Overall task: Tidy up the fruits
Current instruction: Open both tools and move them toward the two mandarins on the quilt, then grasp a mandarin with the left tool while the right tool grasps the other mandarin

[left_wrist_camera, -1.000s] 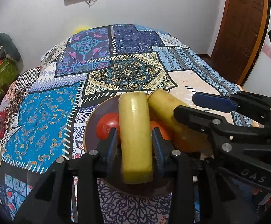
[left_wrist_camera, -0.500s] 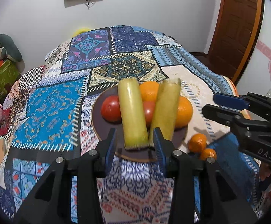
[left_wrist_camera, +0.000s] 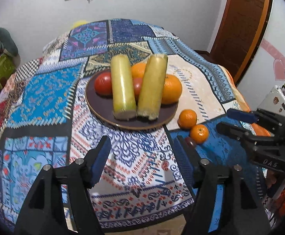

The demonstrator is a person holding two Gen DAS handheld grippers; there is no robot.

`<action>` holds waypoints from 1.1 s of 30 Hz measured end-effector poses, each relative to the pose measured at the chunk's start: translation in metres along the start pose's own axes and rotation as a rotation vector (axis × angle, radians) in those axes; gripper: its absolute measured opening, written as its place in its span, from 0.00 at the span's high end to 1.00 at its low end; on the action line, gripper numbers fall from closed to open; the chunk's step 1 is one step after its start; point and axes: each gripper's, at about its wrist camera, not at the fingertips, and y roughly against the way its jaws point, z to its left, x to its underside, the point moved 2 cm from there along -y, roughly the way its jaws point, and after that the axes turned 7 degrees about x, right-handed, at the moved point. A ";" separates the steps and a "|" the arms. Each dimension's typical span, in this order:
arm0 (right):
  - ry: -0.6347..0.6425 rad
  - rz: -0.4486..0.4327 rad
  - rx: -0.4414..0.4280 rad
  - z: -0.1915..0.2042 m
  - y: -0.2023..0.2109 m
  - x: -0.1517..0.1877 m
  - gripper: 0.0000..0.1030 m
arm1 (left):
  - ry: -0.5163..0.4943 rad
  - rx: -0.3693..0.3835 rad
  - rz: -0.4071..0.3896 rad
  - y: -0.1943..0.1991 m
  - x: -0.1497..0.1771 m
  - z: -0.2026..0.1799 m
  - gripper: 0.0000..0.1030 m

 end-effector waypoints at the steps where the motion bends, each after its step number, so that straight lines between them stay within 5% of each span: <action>1: -0.004 0.010 -0.002 0.000 -0.003 0.004 0.56 | 0.004 0.001 0.006 -0.002 0.002 0.000 0.35; 13: -0.005 0.078 -0.042 0.007 -0.034 0.014 0.56 | 0.025 0.010 0.066 -0.031 0.012 0.000 0.35; 18: 0.010 0.070 -0.062 0.010 -0.035 0.012 0.56 | 0.032 0.027 0.069 -0.035 0.009 -0.002 0.34; 22: 0.004 0.070 -0.087 0.009 -0.035 0.013 0.68 | 0.014 0.022 0.068 -0.039 0.005 -0.009 0.33; 33: -0.057 0.024 -0.077 -0.017 -0.015 0.015 0.68 | 0.002 0.056 0.072 -0.051 -0.012 -0.034 0.33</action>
